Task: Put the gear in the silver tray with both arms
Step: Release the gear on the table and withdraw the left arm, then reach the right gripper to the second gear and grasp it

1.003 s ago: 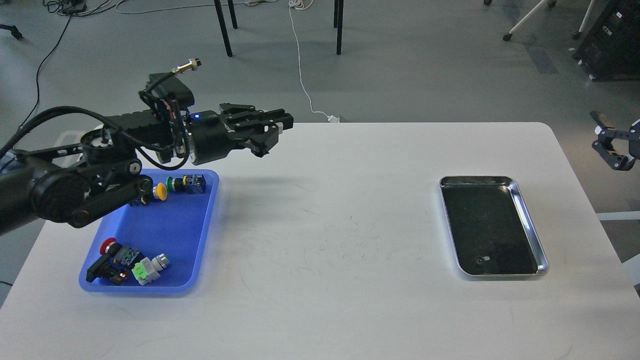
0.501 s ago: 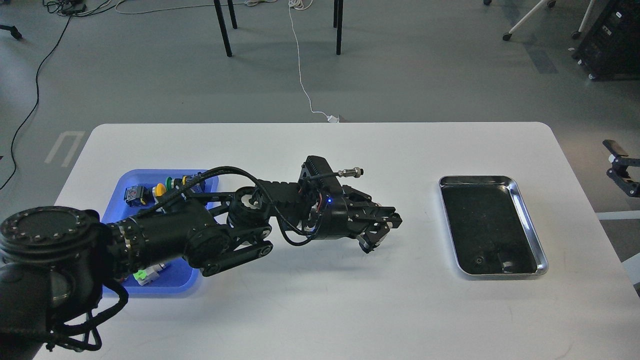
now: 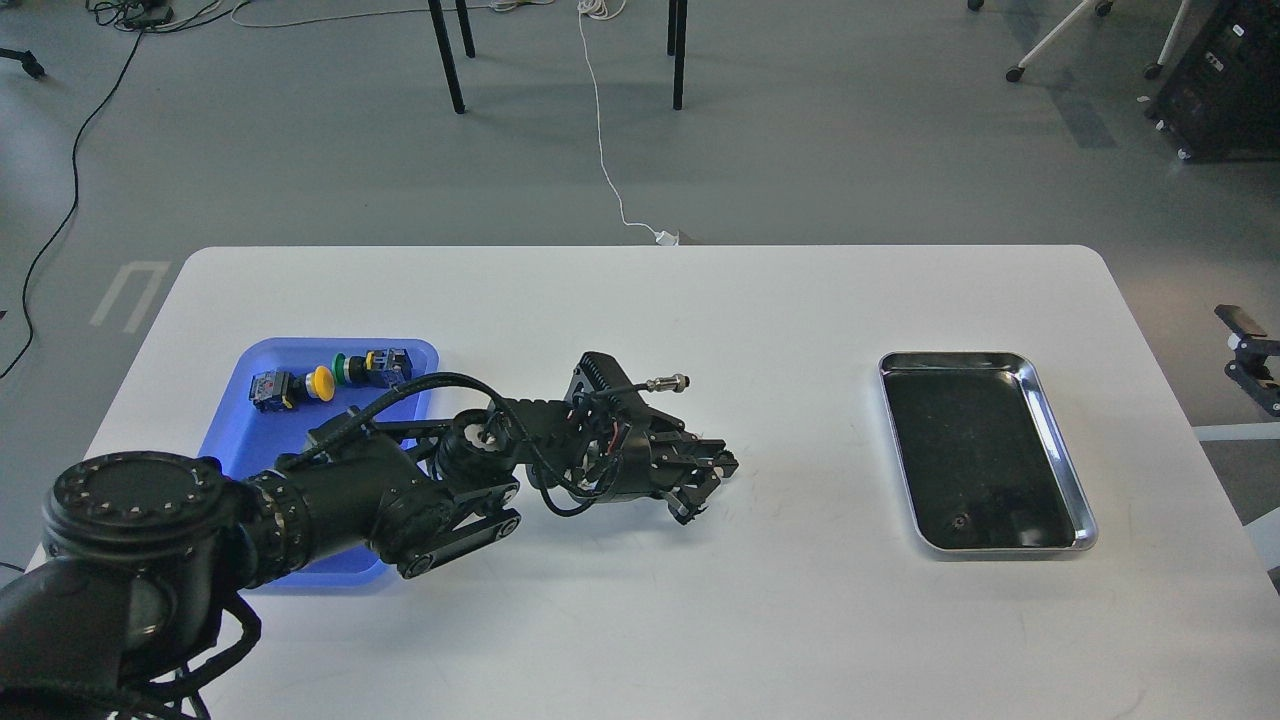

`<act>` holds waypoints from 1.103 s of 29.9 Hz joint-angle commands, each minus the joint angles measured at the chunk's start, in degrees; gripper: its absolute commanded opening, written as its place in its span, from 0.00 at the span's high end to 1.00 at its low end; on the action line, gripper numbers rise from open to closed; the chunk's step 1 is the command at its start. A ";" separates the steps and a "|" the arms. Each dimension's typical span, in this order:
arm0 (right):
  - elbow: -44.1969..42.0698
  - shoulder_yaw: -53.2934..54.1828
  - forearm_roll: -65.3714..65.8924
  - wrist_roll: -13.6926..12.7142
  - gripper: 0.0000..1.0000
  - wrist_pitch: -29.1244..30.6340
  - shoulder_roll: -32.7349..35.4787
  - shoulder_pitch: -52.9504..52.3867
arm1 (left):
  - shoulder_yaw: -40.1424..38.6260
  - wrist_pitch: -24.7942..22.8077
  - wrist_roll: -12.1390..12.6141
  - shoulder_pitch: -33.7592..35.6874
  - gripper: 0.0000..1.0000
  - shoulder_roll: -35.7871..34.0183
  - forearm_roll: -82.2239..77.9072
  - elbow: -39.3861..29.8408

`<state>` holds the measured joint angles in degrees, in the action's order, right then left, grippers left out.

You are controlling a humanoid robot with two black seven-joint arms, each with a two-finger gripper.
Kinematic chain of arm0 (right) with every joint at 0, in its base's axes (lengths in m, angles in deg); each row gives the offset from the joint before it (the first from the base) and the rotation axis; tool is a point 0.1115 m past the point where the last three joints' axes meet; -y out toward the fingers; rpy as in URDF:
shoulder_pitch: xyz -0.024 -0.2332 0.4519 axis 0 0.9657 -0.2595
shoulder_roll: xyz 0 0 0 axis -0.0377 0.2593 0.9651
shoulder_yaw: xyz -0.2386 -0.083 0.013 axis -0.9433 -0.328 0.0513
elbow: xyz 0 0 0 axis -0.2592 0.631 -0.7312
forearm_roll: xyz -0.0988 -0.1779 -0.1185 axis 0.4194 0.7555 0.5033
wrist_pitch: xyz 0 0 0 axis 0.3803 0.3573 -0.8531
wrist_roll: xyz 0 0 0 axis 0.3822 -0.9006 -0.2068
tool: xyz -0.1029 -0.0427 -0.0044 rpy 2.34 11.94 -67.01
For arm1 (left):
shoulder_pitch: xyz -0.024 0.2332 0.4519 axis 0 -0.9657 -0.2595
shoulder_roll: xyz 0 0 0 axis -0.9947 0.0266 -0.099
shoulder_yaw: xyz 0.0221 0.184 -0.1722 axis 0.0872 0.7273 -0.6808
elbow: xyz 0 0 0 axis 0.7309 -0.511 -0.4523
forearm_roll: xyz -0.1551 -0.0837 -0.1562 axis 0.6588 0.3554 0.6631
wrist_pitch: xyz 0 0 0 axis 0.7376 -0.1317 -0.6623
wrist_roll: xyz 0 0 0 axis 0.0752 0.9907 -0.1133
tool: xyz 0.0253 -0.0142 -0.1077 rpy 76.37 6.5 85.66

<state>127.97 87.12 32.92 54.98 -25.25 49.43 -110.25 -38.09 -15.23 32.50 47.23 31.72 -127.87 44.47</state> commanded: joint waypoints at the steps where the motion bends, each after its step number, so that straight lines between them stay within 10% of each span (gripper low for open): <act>1: 1.49 0.08 0.09 0.00 0.04 -0.89 -0.06 0.00 | 0.02 0.22 -0.01 -0.29 0.77 -0.01 0.00 1.61; 19: 1.50 0.34 2.19 0.00 0.04 -1.33 0.91 -9.21 | -10.94 4.80 -0.72 1.29 0.06 -0.01 13.40 -7.95; 33: -2.46 -19.65 18.36 -3.92 0.03 -0.63 -6.55 -40.04 | -33.99 -15.06 -0.10 3.40 0.03 -15.64 68.43 -13.24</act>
<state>125.74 76.88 48.32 51.03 -26.04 44.68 -141.99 -69.67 -26.80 32.25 50.61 20.27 -69.64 30.76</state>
